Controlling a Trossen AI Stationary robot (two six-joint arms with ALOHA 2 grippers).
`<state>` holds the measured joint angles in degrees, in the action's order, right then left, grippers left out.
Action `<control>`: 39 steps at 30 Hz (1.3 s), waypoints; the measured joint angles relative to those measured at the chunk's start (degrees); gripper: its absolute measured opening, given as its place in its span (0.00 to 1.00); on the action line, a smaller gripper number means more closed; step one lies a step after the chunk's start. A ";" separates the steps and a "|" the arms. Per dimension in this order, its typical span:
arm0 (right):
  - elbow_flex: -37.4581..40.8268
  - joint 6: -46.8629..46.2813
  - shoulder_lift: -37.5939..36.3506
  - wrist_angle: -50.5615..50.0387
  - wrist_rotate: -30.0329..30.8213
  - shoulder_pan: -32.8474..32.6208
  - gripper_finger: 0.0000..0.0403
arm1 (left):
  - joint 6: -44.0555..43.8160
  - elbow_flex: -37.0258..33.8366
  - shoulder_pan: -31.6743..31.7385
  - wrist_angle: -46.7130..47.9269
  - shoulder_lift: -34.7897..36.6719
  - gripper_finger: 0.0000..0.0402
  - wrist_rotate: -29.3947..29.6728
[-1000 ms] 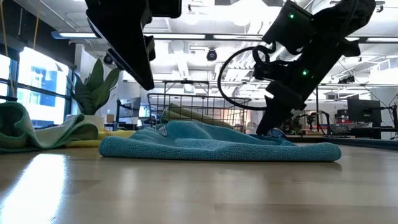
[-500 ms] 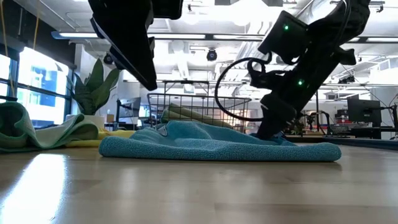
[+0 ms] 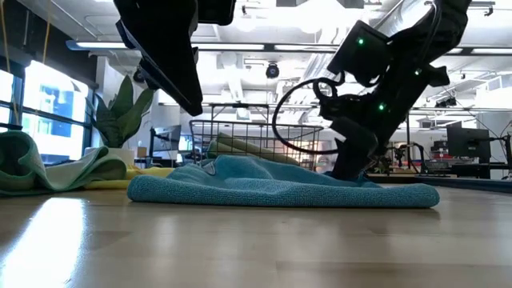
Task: Fold microfiber towels
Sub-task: Fold the blue microfiber cloth
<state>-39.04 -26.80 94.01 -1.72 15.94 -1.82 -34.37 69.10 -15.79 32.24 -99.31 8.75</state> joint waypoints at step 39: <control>-3.30 -48.67 -22.43 -27.40 -3.99 -13.60 0.37 | 6.22 -0.02 3.15 8.00 -0.02 0.29 3.73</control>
<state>-42.35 -75.47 71.58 -29.12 11.95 -15.42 -28.15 69.08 -12.64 40.23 -99.33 12.49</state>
